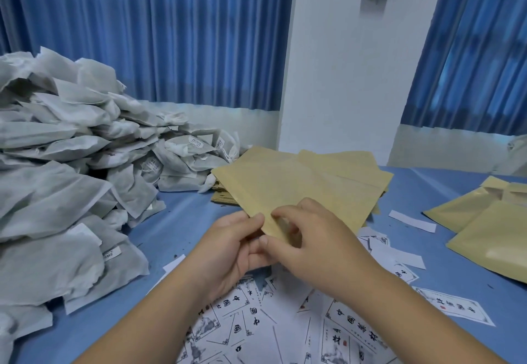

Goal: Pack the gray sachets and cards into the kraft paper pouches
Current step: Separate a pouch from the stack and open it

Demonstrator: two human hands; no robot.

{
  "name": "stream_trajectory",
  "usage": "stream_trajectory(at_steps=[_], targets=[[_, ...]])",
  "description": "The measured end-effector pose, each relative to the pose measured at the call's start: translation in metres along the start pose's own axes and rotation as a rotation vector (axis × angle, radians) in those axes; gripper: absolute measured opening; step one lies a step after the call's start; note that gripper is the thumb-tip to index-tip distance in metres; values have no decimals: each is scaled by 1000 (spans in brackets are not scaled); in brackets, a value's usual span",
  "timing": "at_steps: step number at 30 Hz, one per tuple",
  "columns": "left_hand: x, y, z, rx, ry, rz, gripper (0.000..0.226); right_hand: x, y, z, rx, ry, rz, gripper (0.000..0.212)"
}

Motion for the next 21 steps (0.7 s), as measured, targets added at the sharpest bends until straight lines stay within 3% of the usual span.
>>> stream_trajectory(at_steps=[5,15,21], targets=[[3,-2,11,-9,-70,13,32,1,9,-8,131,92,4,38],[5,-4,6,54,-55,-2,43,5,20,-8,374,26,42,30],[5,-3,6,104,-73,2,37,5,26,-7,483,-3,54,27]])
Point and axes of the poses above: each hand's wrist, its own x-axis towards the middle knuckle, its own z-axis out of the palm, y = z × x, the point moved 10 cm from there along x, towards the middle knuckle, and after that the axes turned 12 degrees about -y, right-handed, at the moved point
